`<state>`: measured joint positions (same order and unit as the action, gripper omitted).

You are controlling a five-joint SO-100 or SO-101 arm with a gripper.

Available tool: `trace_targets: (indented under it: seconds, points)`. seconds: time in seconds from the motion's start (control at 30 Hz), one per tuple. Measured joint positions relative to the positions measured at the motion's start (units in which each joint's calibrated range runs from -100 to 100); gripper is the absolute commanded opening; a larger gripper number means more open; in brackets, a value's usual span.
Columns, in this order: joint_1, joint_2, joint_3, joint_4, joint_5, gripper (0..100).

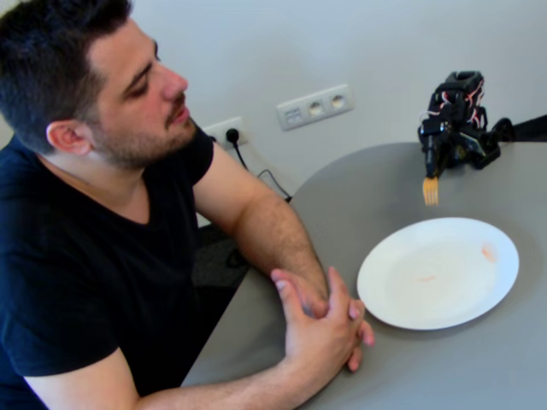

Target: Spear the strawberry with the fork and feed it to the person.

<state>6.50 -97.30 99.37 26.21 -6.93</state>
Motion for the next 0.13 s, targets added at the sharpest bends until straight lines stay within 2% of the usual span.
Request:
trace_targets:
  seconds: [0.13]
  points:
    - [0.0,-0.6,0.0,0.0,0.0,1]
